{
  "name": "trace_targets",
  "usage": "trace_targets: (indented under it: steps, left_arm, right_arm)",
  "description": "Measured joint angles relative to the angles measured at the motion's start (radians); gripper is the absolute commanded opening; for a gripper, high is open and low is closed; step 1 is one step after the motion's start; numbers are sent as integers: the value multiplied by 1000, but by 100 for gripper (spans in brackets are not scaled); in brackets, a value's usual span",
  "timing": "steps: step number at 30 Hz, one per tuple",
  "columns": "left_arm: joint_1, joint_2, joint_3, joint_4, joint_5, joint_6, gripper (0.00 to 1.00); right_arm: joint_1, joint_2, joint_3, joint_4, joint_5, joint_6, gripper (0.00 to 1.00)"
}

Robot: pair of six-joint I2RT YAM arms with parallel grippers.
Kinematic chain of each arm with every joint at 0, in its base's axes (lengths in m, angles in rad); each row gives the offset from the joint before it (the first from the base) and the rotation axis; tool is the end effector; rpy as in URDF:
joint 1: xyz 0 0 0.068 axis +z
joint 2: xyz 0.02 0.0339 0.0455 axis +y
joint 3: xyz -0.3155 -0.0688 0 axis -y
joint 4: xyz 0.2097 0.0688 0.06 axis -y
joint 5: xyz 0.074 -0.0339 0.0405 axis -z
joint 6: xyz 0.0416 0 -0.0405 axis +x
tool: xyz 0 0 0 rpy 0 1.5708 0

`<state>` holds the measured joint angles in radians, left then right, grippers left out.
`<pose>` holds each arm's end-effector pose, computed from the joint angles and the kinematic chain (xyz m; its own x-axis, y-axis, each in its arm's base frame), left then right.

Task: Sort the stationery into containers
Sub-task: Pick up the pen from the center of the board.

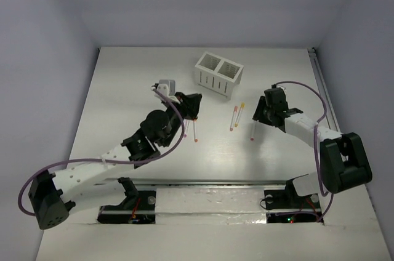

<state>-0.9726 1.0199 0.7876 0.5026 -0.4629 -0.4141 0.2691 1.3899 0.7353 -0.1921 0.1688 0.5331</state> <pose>0.1167 -0.1382 0.4221 -0.0623 -0.5478 -0.8343 0.5155 0.6981 -0.4969 0.2354 0.0577 0.2576 -0.7006 0.3265 -0.6345 0.2337 0.9451 0.2283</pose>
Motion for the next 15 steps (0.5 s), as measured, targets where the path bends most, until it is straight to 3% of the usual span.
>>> trace_targets:
  steps: [6, 15]
  left_arm:
    - [-8, -228, -251, -167, -24, -73, 13]
    - [-8, -460, -365, -237, -159, -126, 25]
  right_arm:
    - [0, 71, 32, -41, -22, -10, 50]
    - [0, 233, 153, -100, -51, -20, 43]
